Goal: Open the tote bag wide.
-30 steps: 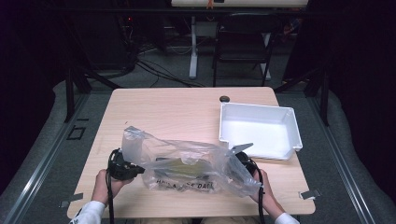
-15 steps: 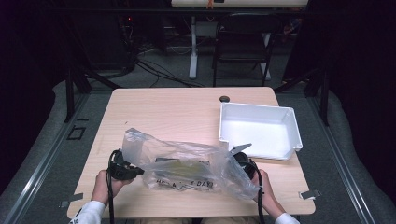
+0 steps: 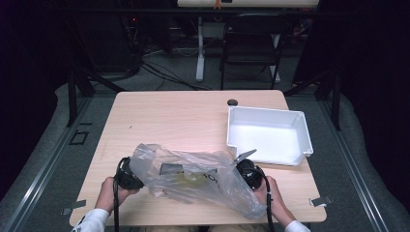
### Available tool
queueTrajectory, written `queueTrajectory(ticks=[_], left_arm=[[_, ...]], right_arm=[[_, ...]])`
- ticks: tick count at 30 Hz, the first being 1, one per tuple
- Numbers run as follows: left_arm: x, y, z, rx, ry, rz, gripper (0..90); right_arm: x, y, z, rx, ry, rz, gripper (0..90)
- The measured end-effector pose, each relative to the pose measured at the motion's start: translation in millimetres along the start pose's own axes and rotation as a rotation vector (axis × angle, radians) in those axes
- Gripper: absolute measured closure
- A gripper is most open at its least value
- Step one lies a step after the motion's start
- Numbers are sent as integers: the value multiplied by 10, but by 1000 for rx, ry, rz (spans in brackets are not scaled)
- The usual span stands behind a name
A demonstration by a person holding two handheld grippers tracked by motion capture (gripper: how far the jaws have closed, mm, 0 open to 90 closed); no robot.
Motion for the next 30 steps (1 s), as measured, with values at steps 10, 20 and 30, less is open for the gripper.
queueTrajectory(ticks=[10,20,30], left_arm=[[-38,-51,-29,-65,54,-34,900],[-16,-33,-14,-36,24,-19,899],[3,-24,-29,-27,5,-21,898]], right_arm=[[-40,-44,2,34,15,91,897],[360,-135,-76,-111,-103,-106,610],[941,-107,-176,-181,-274,-273,347]])
Point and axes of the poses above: each handheld gripper's, and its own axes: x roughly backward along the jaws, z roughly out of its underside, y roughly to its left, the point moved 5 cm from there along -x, roughly forward along the jaws, and after that the axes turned 10 degrees about -x, right-handed, at the moved point
